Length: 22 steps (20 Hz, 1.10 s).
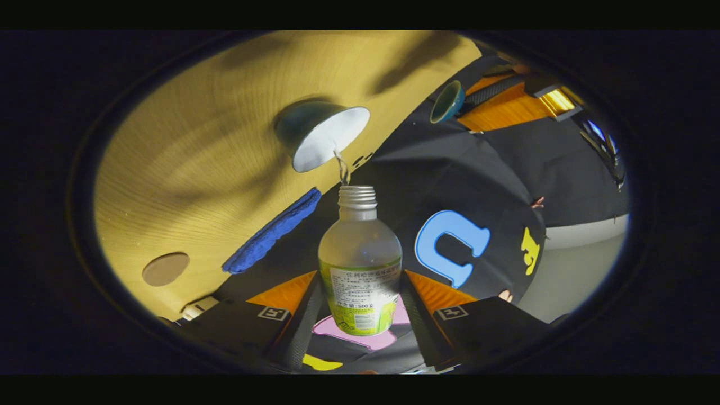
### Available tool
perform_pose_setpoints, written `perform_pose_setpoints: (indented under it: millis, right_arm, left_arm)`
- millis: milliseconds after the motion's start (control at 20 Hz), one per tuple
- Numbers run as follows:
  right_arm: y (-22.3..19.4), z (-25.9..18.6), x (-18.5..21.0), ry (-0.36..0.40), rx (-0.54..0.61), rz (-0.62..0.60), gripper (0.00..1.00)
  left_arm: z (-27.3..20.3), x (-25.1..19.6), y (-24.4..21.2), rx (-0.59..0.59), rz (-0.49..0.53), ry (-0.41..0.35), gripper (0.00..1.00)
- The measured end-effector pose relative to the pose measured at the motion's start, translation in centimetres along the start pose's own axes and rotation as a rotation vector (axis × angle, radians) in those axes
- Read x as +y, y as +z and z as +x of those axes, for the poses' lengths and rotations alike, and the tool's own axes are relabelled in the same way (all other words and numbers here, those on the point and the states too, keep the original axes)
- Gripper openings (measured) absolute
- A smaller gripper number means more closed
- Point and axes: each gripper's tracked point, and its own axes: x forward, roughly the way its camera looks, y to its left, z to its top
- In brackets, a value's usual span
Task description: Open the teacup lid with one hand, grasp the water bottle and pour water into the teacup with the other hand; after pouring, place the water bottle on the coaster and then close the teacup lid.
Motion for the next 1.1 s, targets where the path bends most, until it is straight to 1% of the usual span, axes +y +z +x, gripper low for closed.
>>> perform_pose_setpoints:
  millis: [100, 200, 350, 400, 450, 500, 550, 600, 700, 750, 800, 900, 950, 1050, 1100]
  right_arm:
    - [0.5, -0.4, -0.3, -0.03, -0.008, -0.055, 0.79]
    - [0.8, -0.5, -0.4, -0.039, -0.016, -0.074, 0.79]
    - [0.8, -0.5, -0.2, -0.039, -0.012, -0.056, 0.79]
    - [0.6, -0.5, -0.2, -0.033, -0.01, -0.046, 0.82]
    - [0.4, -0.3, -0.1, -0.025, -0.008, -0.019, 0.79]
    - [0.3, -0.3, 0.4, -0.002, -0.003, 0.045, 0.79]
    - [0.4, -0.3, 0.9, 0.032, 0.001, 0.142, 0.79]
    - [0.5, -0.4, 1.5, 0.081, 0.005, 0.298, 0.79]
    - [0.4, -0.3, 2.4, 0.12, 0.007, 0.512, 0.79]
    - [0.6, -0.4, 2.9, 0.14, 0.004, 0.648, 0.8]
    - [0.9, -0.4, 3.1, 0.155, -0.001, 0.76, 0.8]
    - [0.8, -0.4, 4.4, 0.207, 0.005, 1.077, 0.8]
    - [0.4, -0.3, 4.6, 0.222, 0.009, 1.198, 0.8]
    - [-1.4, -1.2, 5.4, 0.241, 0.023, 1.516, 0.8]
    - [-2.4, -1.6, 5.7, 0.24, 0.028, 1.62, 0.8]
  left_arm:
    - [0.0, 0.0, -0.1, 0.003, -0.001, -0.002, 0.31]
    - [0.0, 0.0, -0.2, 0.005, -0.002, -0.003, 0.31]
    - [0.1, 0.1, -0.2, 0.004, -0.001, 0.0, 0.31]
    - [0.1, 0.1, -0.1, 0.004, -0.002, 0.002, 0.31]
    - [0.1, 0.1, -0.2, 0.005, -0.004, 0.002, 0.31]
    - [0.0, 0.2, -0.1, 0.004, -0.008, 0.002, 0.31]
    - [0.0, 0.2, -0.1, 0.003, -0.009, 0.003, 0.31]
    - [0.0, 0.3, -0.2, 0.003, -0.008, 0.005, 0.31]
    - [0.1, 0.3, -0.3, 0.006, -0.009, 0.009, 0.31]
    - [0.1, 0.4, -0.4, 0.008, -0.01, 0.01, 0.31]
    - [0.1, 0.5, -0.3, 0.008, -0.01, 0.012, 0.31]
    - [0.1, 0.4, -0.3, 0.005, -0.006, 0.014, 0.31]
    - [0.1, 0.3, -0.3, 0.002, -0.003, 0.014, 0.31]
    - [0.0, -0.1, -0.4, 0.002, 0.013, 0.014, 0.31]
    - [0.1, -0.2, -0.6, 0.004, 0.022, 0.015, 0.31]
